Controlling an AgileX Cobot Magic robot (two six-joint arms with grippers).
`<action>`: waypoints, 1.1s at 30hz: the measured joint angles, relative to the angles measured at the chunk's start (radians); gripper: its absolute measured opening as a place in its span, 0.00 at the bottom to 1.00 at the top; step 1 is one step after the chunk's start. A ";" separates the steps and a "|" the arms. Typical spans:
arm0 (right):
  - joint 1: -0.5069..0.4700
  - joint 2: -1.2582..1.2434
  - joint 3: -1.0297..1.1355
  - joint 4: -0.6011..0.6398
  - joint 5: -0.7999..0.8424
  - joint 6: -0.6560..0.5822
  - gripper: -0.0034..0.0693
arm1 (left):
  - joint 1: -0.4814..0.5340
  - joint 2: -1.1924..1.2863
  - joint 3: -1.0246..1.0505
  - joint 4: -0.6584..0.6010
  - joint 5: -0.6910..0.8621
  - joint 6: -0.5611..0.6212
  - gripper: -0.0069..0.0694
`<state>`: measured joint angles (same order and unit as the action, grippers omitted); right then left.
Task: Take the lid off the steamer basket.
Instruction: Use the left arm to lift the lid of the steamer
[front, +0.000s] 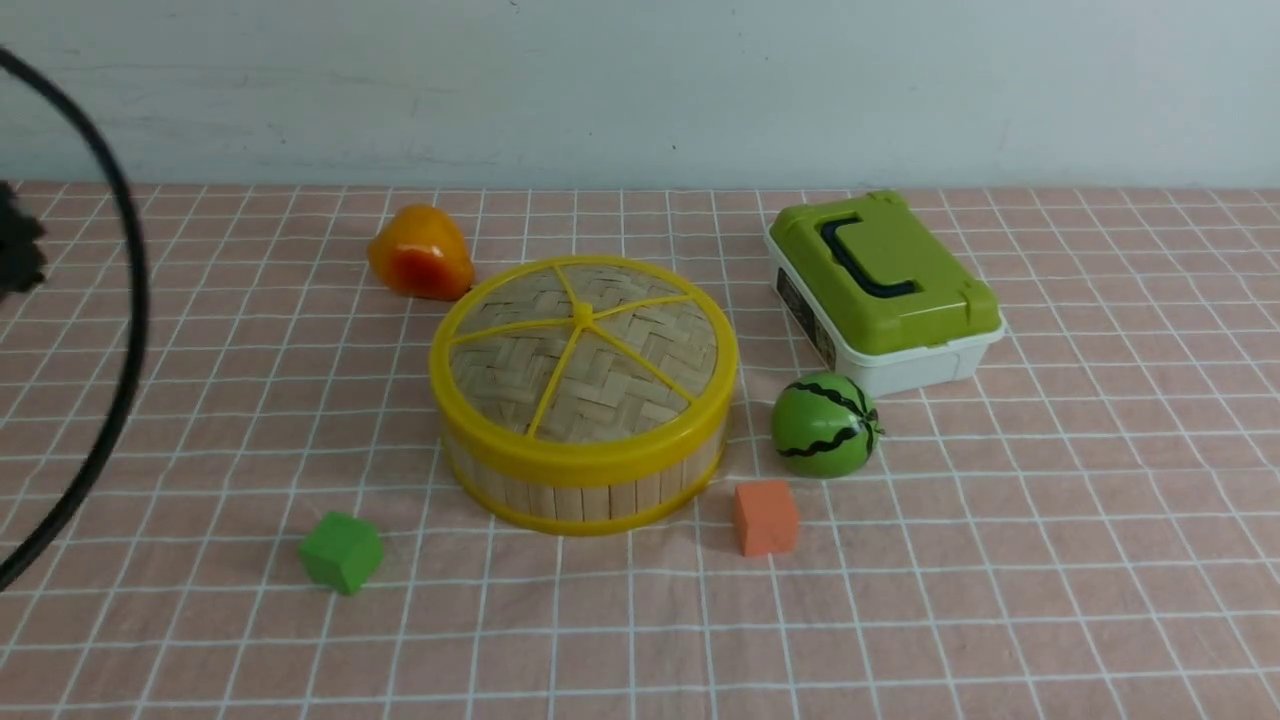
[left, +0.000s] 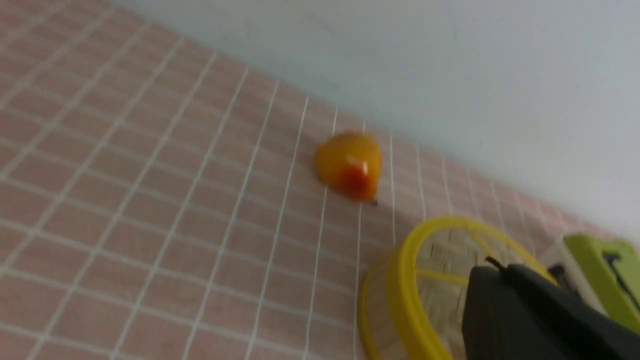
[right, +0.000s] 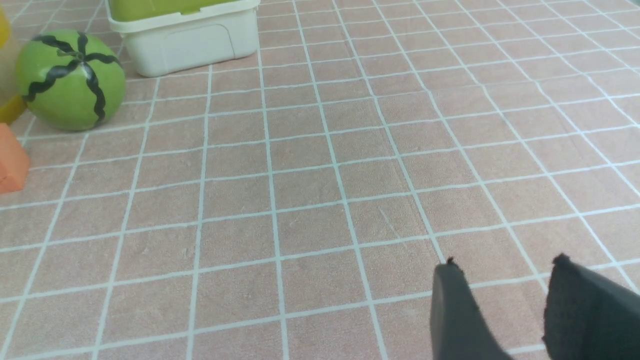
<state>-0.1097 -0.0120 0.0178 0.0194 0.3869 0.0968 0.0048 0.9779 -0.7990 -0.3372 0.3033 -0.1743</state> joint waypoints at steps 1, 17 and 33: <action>0.000 0.000 0.000 0.000 0.000 0.000 0.38 | -0.015 0.052 -0.028 -0.014 0.038 0.022 0.07; 0.000 0.000 0.000 0.000 0.000 0.000 0.38 | -0.346 0.652 -0.638 0.024 0.385 0.145 0.07; 0.000 0.000 0.000 0.000 0.000 0.000 0.38 | -0.457 1.168 -1.372 0.315 0.829 0.100 0.23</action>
<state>-0.1097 -0.0120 0.0178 0.0194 0.3869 0.0968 -0.4527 2.1457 -2.1706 -0.0217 1.1320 -0.0743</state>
